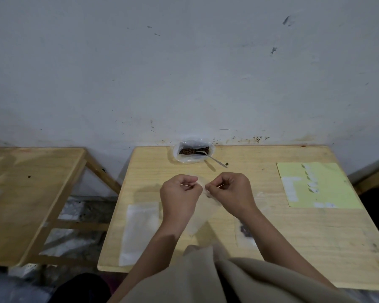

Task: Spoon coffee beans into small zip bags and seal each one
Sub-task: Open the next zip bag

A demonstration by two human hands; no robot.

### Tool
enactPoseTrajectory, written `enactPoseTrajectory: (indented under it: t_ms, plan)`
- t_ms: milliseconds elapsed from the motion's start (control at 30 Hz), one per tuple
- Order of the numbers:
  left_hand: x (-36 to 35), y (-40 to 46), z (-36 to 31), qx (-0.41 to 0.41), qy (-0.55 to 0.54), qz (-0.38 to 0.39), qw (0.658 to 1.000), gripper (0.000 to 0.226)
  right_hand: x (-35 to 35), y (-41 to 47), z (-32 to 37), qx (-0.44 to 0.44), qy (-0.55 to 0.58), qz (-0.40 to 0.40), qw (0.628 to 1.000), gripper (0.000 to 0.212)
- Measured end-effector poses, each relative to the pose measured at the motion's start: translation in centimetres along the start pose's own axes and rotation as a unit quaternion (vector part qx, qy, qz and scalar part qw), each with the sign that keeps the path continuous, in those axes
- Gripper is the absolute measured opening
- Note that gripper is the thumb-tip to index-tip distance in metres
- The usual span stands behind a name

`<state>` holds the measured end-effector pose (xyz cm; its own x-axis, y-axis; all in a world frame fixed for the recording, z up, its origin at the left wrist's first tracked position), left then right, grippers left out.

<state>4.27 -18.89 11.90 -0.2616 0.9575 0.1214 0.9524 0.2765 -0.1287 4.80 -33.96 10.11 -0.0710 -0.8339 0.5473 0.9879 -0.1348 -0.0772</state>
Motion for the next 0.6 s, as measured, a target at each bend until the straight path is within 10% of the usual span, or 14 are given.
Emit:
enactPoseTrajectory:
  t_ms: [267,600]
  plan:
    - [0.2,-1.1,1.4,0.013,0.082,0.053,0.995,0.015,0.4,1.0,-0.1,0.003,-0.068,-0.075,0.995,0.017]
    - [0.0,-0.6,1.1,-0.020,-0.005,0.072,0.997,0.014,-0.9,0.9,0.6,0.066,-0.162,0.124,0.977,0.031]
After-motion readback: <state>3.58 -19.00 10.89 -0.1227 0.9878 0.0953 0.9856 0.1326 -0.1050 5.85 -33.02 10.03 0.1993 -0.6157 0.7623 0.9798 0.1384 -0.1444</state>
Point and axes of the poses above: each hand's wrist, its own y-axis towards the middle knuckle, its own x-axis out of the back of the hand, z = x × y, the point moved 5 cm from there along y, towards the middle knuckle, and after that the axes turned 14 degrees about -y, right-handed, at the moved point
